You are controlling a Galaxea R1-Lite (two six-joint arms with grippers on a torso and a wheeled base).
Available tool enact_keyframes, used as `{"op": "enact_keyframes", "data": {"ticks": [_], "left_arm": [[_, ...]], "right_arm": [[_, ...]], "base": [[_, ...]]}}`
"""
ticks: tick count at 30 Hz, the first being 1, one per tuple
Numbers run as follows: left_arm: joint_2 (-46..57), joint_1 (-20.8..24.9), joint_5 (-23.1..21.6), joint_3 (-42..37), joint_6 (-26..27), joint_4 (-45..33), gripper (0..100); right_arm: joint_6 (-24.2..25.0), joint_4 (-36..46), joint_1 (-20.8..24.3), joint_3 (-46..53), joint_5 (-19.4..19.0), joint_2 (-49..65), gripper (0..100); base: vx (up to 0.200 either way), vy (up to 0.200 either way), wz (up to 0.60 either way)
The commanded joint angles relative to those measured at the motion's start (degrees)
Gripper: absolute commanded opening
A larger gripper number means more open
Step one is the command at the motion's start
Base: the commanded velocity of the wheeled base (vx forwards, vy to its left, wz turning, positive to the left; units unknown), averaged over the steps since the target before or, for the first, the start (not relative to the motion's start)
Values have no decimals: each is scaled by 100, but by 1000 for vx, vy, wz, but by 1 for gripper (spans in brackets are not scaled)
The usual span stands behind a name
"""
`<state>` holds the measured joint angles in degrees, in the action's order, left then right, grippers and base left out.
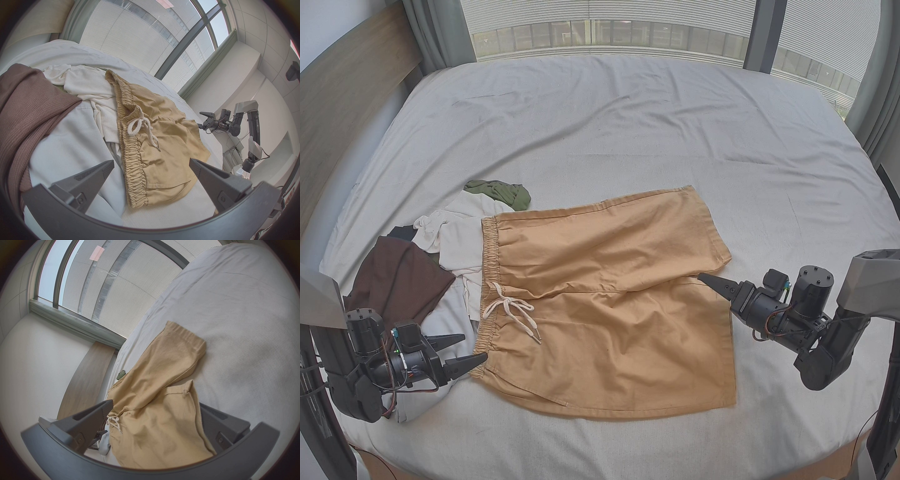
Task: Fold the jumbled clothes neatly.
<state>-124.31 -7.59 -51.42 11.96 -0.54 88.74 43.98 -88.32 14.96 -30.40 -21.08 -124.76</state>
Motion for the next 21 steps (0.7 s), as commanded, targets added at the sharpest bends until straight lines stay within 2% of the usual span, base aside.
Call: {"op": "enact_keyframes", "data": {"ticks": [1, 8, 15, 16, 21], "left_arm": [[-6, 4, 0, -1, 1, 3, 100], [-6, 4, 0, -1, 1, 3, 100], [-6, 4, -8, -1, 1, 3, 100], [-6, 4, -8, -9, 1, 3, 100], [3, 4, -8, -9, 1, 3, 100]], "right_arm": [[-4, -1, -151, -133, -2, -260, 100], [-21, -1, -177, -159, 25, -286, 100], [-30, -10, -221, -282, 244, -418, 100], [-39, -10, -221, -282, 244, -435, 0], [-206, -10, -221, -352, 244, -664, 0]], "base": [[0, 0, 0], [0, 0, 0], [0, 0, 0], [0, 0, 0], [0, 0, 0]]}}
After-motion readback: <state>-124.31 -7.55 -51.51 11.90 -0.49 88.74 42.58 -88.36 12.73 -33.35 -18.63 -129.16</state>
